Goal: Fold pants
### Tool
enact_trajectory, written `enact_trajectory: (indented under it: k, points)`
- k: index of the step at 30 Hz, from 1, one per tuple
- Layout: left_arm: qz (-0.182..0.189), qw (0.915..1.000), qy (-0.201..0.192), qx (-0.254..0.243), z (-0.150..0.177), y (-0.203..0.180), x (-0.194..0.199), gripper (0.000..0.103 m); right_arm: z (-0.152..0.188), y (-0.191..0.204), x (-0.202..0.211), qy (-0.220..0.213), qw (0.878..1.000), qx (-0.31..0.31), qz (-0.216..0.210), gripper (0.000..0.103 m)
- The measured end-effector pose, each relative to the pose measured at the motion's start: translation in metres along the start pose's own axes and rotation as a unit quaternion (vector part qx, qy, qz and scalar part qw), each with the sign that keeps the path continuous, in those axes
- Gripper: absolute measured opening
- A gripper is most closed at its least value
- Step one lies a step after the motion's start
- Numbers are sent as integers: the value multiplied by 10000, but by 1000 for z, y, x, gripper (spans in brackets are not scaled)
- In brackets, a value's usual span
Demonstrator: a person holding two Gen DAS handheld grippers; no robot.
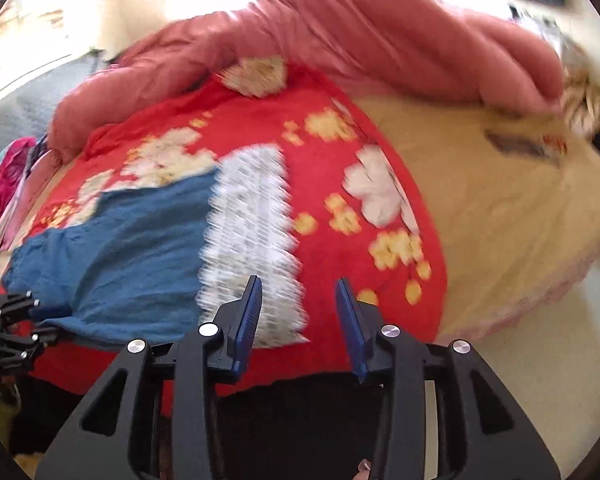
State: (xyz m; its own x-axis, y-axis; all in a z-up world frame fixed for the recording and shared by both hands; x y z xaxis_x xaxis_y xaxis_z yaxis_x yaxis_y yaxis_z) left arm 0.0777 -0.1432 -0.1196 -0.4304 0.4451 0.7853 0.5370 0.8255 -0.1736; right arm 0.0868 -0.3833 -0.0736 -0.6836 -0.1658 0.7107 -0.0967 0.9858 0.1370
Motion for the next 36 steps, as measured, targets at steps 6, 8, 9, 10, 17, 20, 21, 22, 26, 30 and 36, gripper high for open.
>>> enact_trajectory:
  k: [6,8,9,10,17,20,21,22,26,30,36]
  points:
    - [-168,9898,-901,1092,-6,40,70,47,-3,72,-19,63,9943,806,-697,41]
    - [-576,9775,-1158,1669,3,75,101,55,10,74,-47,478,9936,865,-548,41]
    - [-900,9683,-1204,1996,11,99,116,59,20,71,-62,699,9928,867,-441,41]
    - [-1094,9622,-1194,2188,18,114,123,60,23,70,-68,632,9936,818,-452,41]
    - [-1793,9015,-771,3864,72,206,133,65,5,79,-42,167,9945,697,-762,47]
    - [-1772,8991,-700,3941,70,210,119,57,-4,85,-36,49,9934,809,-813,48]
    - [-1840,9016,-702,3851,67,210,114,40,-6,86,-38,64,9931,857,-794,48]
    - [-1885,9032,-701,3791,66,209,114,39,-5,86,-39,110,9929,876,-803,49]
    - [-2040,9073,-850,3578,57,212,137,37,2,77,-59,511,9934,819,-614,49]
    - [-2373,9060,-566,3460,65,222,146,40,13,76,-61,545,9929,822,-665,54]
    - [-2408,8837,-361,3997,87,241,143,70,16,76,-61,488,9929,817,-716,55]
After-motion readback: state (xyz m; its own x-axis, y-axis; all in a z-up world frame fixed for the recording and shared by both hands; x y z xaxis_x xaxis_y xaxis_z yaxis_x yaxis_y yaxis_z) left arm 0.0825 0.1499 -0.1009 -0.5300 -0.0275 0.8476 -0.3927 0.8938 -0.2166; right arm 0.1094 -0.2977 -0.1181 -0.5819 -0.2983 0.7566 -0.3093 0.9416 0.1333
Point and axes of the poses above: each gripper's, at about its wrist camera, not at the fingertips, and x roughly against the way its jaws point, y to its left, z to its underside, the point moved 10 cm from there along -x, roughly the way its jaws point, and after that the axes turned 3 degrees about x, right-handed, at the moved point
